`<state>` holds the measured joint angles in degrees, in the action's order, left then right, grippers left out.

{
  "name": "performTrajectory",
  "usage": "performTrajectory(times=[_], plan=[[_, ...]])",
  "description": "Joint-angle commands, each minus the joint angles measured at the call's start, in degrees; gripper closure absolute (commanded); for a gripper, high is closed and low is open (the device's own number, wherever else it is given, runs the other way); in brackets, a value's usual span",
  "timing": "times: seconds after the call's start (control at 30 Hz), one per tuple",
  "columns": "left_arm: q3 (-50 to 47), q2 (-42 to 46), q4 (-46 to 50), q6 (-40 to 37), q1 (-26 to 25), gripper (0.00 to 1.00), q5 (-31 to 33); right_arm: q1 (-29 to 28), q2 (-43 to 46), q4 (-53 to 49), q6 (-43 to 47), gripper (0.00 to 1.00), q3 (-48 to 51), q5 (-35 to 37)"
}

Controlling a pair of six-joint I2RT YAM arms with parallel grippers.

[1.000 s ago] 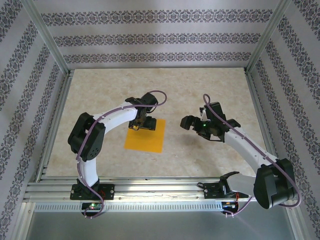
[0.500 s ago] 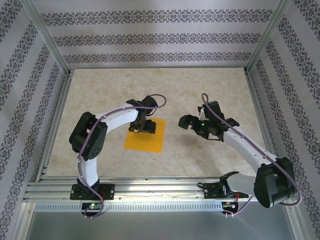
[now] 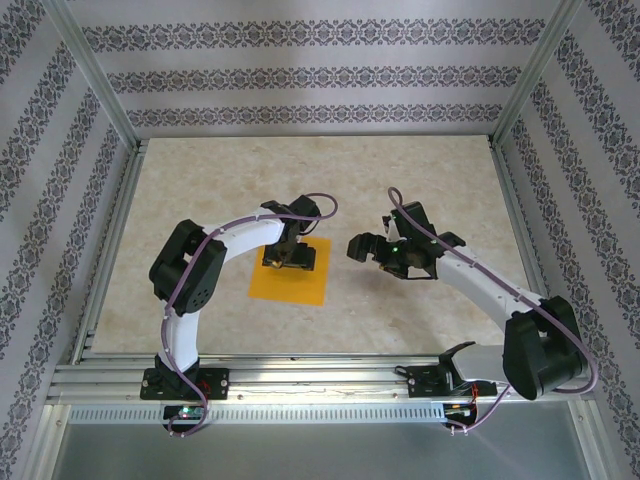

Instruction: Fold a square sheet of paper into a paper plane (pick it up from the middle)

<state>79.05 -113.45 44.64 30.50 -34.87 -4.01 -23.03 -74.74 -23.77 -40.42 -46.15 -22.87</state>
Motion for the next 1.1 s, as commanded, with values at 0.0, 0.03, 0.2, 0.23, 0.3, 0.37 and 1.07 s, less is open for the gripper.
performTrajectory(times=[0.0, 0.03, 0.2, 0.23, 0.3, 0.37, 1.07], plan=[[2.24, -1.05, 3.06, 0.70, -0.37, 0.18, 1.85, -0.81, -1.26, 0.66, -0.62, 0.02, -2.09, -0.94], [2.48, -1.28, 3.17, 0.70, -0.38, 0.18, 1.89, -0.96, -1.66, 0.57, -0.62, 0.02, -2.31, -0.95], [3.04, -2.48, 4.31, 0.99, -0.57, 0.19, 1.81, -1.31, -1.90, 0.47, -0.98, 0.02, -3.02, -0.35], [2.74, -2.57, 4.02, 1.05, -0.55, 0.19, 2.02, -1.32, -1.81, 0.50, -0.99, 0.02, -3.13, -0.35], [2.36, -2.73, 3.66, 1.22, -0.56, 0.19, 2.14, -1.32, -1.72, 0.43, -0.93, 0.02, -3.11, -0.24], [2.26, -2.97, 3.67, 1.23, -0.62, 0.19, 1.96, -1.28, -1.68, 0.48, -0.89, 0.02, -3.16, -0.32], [-0.63, -4.61, 1.95, 1.75, -0.55, 0.18, 0.69, -1.48, -1.99, -0.06, -0.84, 0.02, -3.16, -0.15]])
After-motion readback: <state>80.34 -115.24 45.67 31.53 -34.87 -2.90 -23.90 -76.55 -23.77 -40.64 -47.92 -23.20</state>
